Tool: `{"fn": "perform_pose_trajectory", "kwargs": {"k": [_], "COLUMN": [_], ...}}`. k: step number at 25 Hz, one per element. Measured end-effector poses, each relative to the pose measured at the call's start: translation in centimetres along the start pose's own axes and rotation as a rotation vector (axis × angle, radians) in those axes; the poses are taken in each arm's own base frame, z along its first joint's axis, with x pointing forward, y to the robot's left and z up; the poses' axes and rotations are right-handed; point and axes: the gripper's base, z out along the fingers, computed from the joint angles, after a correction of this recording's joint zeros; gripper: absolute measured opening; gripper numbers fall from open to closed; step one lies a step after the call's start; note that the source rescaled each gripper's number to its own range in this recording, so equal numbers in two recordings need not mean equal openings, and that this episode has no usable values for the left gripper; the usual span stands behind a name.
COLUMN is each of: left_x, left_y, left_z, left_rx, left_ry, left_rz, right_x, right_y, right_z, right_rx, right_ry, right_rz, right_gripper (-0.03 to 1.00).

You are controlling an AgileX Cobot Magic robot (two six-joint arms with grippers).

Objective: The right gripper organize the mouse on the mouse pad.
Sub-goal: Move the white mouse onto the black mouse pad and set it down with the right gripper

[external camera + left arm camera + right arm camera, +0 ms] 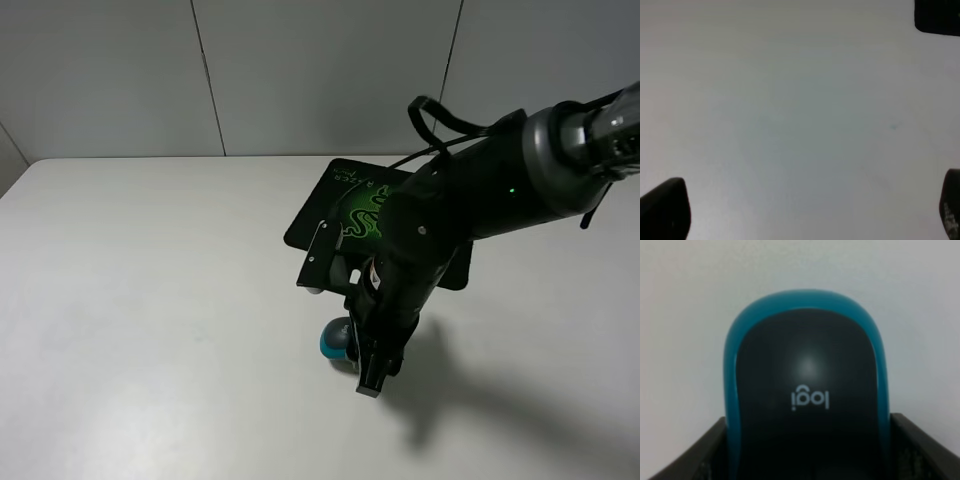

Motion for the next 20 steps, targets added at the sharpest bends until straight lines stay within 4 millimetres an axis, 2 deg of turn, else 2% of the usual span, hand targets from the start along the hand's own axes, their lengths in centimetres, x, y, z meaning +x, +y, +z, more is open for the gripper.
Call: {"fn": "perform_pose_trajectory", "kwargs": {"k": [6,12,20], "left_x": [0.0,0.0,0.0], "left_y": [0.0,0.0,0.0], "left_z": [0.0,0.0,0.0], "left_rx": [0.0,0.0,0.0], "left_ry": [0.0,0.0,0.0], "left_rz": [0.0,0.0,0.0], "right_x": [-0.2,-2.2,-3.7], "right_y": [-0.2,-1.3,-4.6], "right_z": [-2.4,-4.7,-7.2], "right_rx": [-0.004,0.0,0.06], "right_ry": [0.014,0.015,-0.073], "right_rz": [0.039,0.056,0.129], "right_gripper": [0.01,0.01,0.01]}}
